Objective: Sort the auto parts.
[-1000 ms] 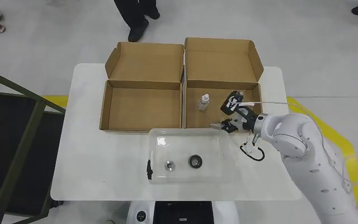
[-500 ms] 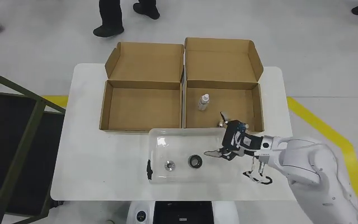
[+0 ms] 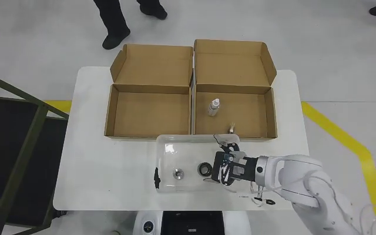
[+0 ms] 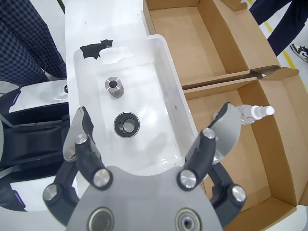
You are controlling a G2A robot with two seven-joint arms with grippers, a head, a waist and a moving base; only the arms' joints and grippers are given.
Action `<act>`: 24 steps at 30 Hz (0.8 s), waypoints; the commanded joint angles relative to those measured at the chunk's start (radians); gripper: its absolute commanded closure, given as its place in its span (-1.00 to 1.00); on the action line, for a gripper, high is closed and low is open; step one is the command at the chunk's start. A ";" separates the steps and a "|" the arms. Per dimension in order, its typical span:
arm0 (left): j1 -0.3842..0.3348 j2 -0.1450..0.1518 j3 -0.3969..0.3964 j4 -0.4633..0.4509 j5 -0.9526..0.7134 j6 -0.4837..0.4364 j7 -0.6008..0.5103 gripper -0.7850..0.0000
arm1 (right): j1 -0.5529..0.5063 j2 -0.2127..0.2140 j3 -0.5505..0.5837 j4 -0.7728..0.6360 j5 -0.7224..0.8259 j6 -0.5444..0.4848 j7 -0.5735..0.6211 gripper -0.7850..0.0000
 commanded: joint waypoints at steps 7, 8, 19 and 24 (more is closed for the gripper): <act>0.000 0.000 0.000 0.000 0.000 0.000 0.000 -1.00 | 0.064 -0.007 -0.094 0.065 0.004 -0.012 0.077 -1.00; 0.000 0.000 0.000 0.000 0.000 0.000 0.000 -1.00 | 0.071 -0.008 -0.104 0.075 0.007 -0.011 0.080 -1.00; 0.000 0.000 0.000 0.000 0.000 0.000 0.000 -1.00 | 0.117 -0.016 -0.188 0.165 -0.012 -0.021 0.099 -1.00; 0.000 0.000 0.000 0.000 0.000 0.000 0.000 -1.00 | 0.128 -0.018 -0.208 0.203 -0.028 -0.017 0.094 -0.98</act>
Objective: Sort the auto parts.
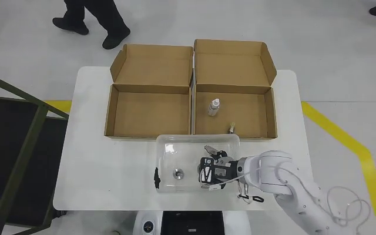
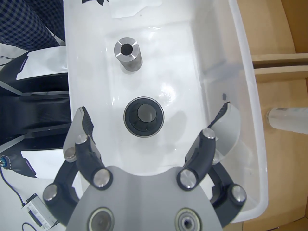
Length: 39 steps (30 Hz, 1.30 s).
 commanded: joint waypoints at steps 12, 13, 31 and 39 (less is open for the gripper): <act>0.000 0.000 0.000 0.000 0.000 0.000 0.000 -1.00 | 0.040 -0.010 -0.060 0.089 -0.034 0.013 -0.005 -0.69; 0.000 0.000 0.000 0.000 0.000 0.000 0.000 -1.00 | 0.043 -0.011 -0.065 0.095 -0.036 0.014 -0.005 -0.70; 0.000 0.000 0.000 0.000 0.000 0.000 0.000 -1.00 | 0.094 -0.022 -0.116 0.178 0.009 -0.018 -0.025 -0.25; 0.000 0.000 0.000 0.000 0.000 0.000 0.000 -1.00 | 0.108 -0.022 -0.119 0.179 0.013 -0.016 -0.040 -0.84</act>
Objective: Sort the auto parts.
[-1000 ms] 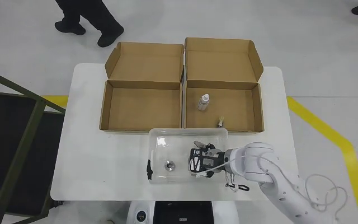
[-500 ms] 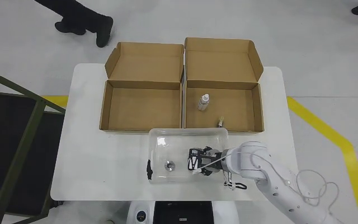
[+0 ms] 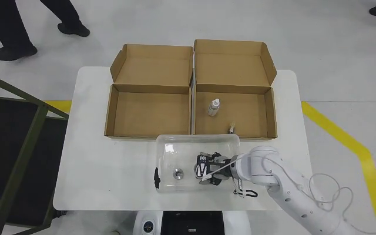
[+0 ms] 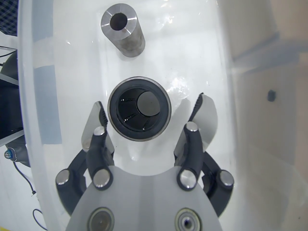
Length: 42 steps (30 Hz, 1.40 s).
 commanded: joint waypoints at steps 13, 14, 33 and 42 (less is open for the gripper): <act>0.000 0.000 0.000 0.000 0.000 0.000 0.000 -1.00 | 0.015 -0.002 -0.014 0.007 0.007 -0.023 -0.035 0.16; 0.000 0.000 0.000 0.000 0.000 0.000 0.000 -1.00 | 0.017 -0.002 -0.016 0.006 0.006 -0.024 -0.036 0.18; 0.000 0.000 0.000 0.000 0.000 0.000 0.000 -1.00 | 0.030 -0.003 -0.009 0.030 0.088 -0.053 -0.121 1.00; 0.000 0.000 0.000 0.000 0.000 0.000 0.000 -1.00 | 0.038 0.000 0.009 0.021 0.154 -0.076 -0.161 1.00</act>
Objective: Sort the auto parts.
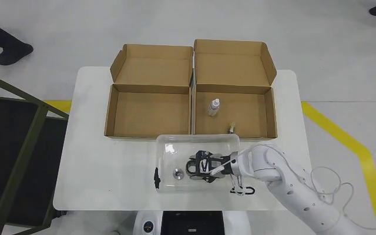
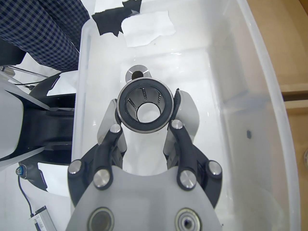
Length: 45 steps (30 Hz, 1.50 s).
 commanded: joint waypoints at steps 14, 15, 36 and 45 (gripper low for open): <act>0.000 0.000 0.000 0.000 0.000 0.000 0.000 -1.00 | -0.028 0.024 0.126 -0.068 0.201 0.020 -0.059 1.00; 0.000 0.000 0.000 0.000 0.000 0.000 0.000 -1.00 | -0.032 0.026 0.132 -0.064 0.219 0.027 -0.053 1.00; 0.000 0.000 0.000 0.000 0.000 0.000 0.000 -1.00 | -0.019 0.030 0.178 -0.024 0.451 0.105 -0.051 1.00; 0.000 0.000 0.000 0.000 0.000 0.000 0.000 -1.00 | -0.019 0.030 0.178 -0.024 0.451 0.105 -0.051 1.00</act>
